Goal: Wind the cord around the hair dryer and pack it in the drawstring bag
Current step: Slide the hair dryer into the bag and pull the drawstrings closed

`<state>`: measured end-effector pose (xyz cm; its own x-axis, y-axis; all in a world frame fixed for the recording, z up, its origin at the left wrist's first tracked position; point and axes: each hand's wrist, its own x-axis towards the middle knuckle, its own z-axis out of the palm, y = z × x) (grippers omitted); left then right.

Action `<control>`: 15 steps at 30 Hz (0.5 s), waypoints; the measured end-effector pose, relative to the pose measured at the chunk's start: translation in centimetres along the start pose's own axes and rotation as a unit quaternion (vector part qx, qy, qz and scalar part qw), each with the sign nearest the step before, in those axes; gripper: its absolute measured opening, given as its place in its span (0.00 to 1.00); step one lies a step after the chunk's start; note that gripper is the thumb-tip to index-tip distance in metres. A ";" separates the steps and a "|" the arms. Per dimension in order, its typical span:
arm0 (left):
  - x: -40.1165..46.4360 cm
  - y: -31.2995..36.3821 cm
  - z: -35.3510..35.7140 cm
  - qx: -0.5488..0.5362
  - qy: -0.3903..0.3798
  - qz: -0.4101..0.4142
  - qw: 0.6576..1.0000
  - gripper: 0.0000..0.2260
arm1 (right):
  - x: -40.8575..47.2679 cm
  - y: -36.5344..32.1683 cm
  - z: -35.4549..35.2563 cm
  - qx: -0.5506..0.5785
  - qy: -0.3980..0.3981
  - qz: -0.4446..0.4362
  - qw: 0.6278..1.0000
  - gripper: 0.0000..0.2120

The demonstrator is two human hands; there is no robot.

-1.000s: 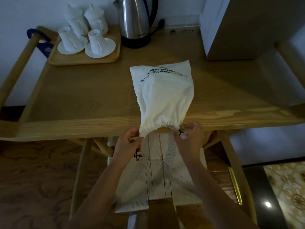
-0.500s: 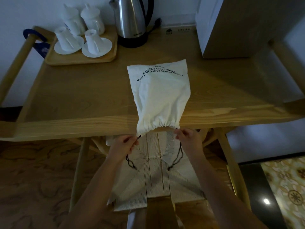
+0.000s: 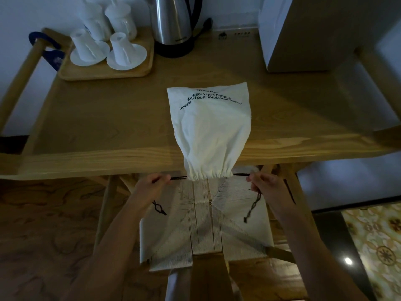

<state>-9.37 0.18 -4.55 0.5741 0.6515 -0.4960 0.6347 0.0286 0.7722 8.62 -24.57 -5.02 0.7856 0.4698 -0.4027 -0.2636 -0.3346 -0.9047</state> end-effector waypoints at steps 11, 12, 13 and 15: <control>-0.9 -1.2 0.9 0.127 -0.080 0.009 0.989 0.12 | -0.2 2.3 1.2 -0.343 -0.080 -0.017 0.936 0.18; -0.9 -0.7 1.8 0.085 -0.091 0.011 0.992 0.15 | -0.2 1.9 2.2 -0.317 -0.099 -0.026 0.943 0.21; -1.0 0.0 2.8 0.047 -0.098 0.020 0.994 0.14 | -0.2 1.3 3.2 -0.264 -0.120 -0.038 0.956 0.22; -1.3 1.5 4.5 0.009 -0.111 0.046 0.993 0.10 | -0.1 0.1 5.1 -0.172 -0.158 -0.068 0.970 0.19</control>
<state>-6.83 -4.00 -4.52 0.7287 0.4675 -0.5005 0.5826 -0.0388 0.8119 5.66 -20.51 -5.75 0.5746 0.7377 -0.3543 0.0762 -0.4793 -0.8744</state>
